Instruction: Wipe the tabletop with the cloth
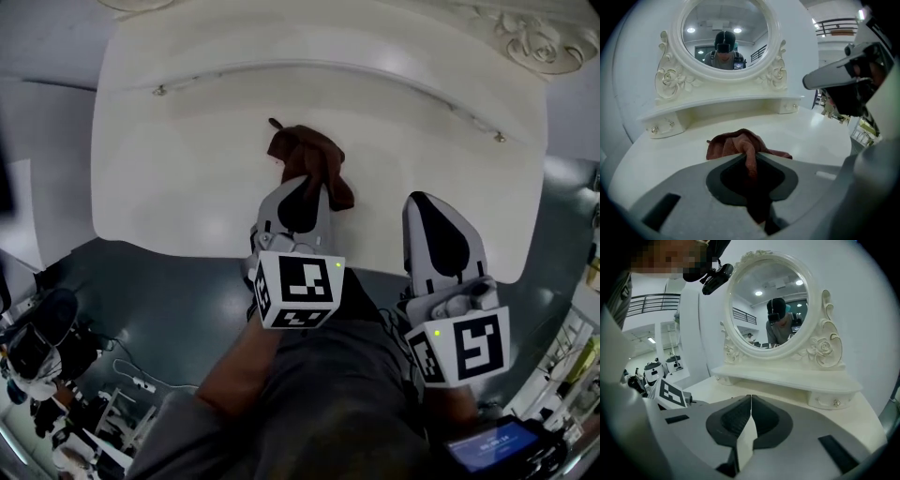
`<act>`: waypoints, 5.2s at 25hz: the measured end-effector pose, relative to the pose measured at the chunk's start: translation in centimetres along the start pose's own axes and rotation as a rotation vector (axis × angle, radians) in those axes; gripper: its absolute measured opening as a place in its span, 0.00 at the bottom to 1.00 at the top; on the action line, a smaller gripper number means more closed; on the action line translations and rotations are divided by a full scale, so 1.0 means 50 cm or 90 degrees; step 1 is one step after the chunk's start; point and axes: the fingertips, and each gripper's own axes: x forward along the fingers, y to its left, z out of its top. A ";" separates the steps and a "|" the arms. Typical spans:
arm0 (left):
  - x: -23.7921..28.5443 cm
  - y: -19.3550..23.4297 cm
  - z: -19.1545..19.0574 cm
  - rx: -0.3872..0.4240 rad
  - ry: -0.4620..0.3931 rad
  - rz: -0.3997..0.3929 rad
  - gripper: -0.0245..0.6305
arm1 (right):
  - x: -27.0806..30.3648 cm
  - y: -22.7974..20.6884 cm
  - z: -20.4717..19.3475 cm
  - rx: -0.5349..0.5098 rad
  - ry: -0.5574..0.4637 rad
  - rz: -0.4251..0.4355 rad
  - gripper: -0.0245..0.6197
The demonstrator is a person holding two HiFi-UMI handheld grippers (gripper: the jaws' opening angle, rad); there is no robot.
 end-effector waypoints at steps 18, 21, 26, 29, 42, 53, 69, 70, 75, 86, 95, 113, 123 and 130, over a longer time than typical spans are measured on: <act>-0.102 -0.013 -0.084 -0.051 -0.001 -0.069 0.12 | 0.097 0.101 0.048 -0.046 -0.002 0.050 0.06; -0.106 -0.006 -0.085 -0.058 -0.006 -0.081 0.12 | 0.113 0.106 0.056 -0.048 -0.003 0.045 0.06; -0.134 0.021 -0.117 -0.041 -0.015 -0.096 0.12 | 0.130 0.131 0.059 -0.044 -0.007 0.016 0.06; -0.156 0.044 -0.139 -0.046 -0.012 -0.109 0.12 | 0.136 0.159 0.056 -0.039 -0.005 0.002 0.06; -0.160 0.097 -0.153 -0.072 0.002 -0.119 0.12 | 0.161 0.182 0.059 -0.038 0.009 -0.008 0.06; -0.214 0.241 -0.215 -0.081 0.004 -0.099 0.12 | 0.226 0.309 0.053 -0.033 0.015 0.001 0.06; -0.248 0.360 -0.236 -0.091 0.007 -0.071 0.12 | 0.269 0.382 0.067 -0.034 0.013 0.005 0.06; -0.254 0.371 -0.237 -0.091 0.007 -0.068 0.12 | 0.271 0.392 0.070 -0.035 0.012 0.007 0.06; -0.282 0.415 -0.255 -0.103 0.008 -0.050 0.12 | 0.287 0.441 0.079 -0.040 0.011 0.021 0.06; -0.330 0.516 -0.295 -0.118 0.007 -0.017 0.12 | 0.336 0.541 0.097 -0.055 0.011 0.046 0.06; -0.360 0.593 -0.318 -0.126 0.008 0.025 0.12 | 0.356 0.596 0.104 -0.067 0.013 0.065 0.06; -0.432 0.738 -0.367 -0.118 0.008 0.126 0.12 | 0.386 0.682 0.122 -0.083 0.011 0.092 0.06; -0.495 0.900 -0.449 -0.213 0.027 0.229 0.12 | 0.407 0.713 0.130 -0.095 0.007 0.107 0.06; -0.587 0.977 -0.405 -0.233 -0.049 0.318 0.12 | 0.390 0.730 0.136 -0.112 -0.010 0.123 0.06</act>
